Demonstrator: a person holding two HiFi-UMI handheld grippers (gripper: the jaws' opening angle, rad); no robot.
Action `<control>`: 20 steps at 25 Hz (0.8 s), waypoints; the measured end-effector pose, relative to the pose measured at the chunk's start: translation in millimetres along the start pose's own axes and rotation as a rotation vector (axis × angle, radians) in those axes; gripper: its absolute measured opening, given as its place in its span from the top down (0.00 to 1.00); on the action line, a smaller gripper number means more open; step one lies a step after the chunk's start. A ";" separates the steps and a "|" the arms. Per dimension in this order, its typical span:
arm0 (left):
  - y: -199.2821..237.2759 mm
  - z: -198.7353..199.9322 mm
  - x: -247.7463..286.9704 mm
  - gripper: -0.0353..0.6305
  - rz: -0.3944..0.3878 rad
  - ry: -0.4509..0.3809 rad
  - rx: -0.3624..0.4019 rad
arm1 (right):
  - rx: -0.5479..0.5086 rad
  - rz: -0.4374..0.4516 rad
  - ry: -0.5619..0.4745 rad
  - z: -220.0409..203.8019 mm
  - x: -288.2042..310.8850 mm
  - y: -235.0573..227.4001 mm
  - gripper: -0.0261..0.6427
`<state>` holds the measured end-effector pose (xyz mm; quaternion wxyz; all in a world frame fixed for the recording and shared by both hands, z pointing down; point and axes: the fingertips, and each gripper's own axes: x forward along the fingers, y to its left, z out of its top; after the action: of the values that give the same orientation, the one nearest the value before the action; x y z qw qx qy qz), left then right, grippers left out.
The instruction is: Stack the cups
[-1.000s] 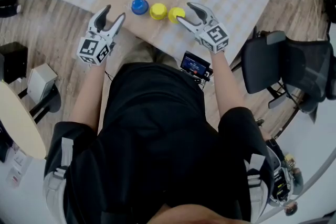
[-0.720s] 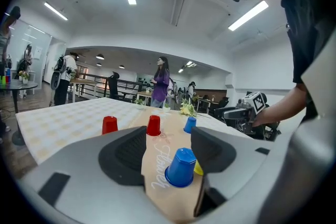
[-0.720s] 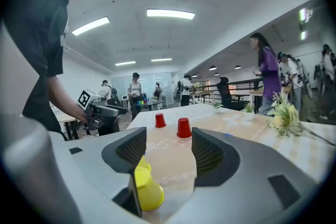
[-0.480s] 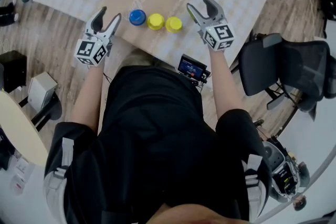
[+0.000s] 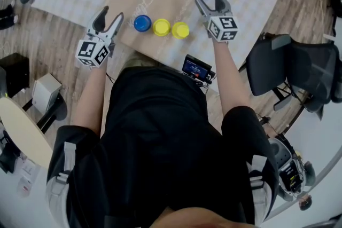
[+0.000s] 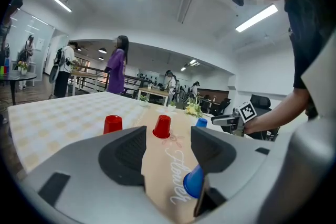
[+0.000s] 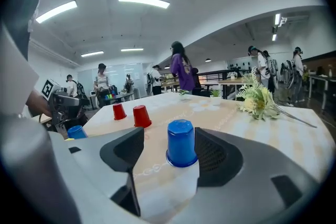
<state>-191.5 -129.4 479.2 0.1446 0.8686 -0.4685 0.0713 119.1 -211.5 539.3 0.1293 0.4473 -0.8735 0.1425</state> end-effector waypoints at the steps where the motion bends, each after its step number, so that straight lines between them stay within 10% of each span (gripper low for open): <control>1: 2.5 -0.7 1.6 0.57 -0.001 0.006 -0.002 | 0.010 -0.003 0.006 -2.3 5.1 -2.0 0.50; 20: 26.6 -3.4 18.9 0.57 -0.003 0.045 0.004 | 0.030 -0.084 0.071 -18.9 48.1 -22.3 0.59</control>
<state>-203.2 -157.2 492.2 0.1536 0.8678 -0.4636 0.0917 112.0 -252.8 576.9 0.1596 0.4800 -0.8465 0.1658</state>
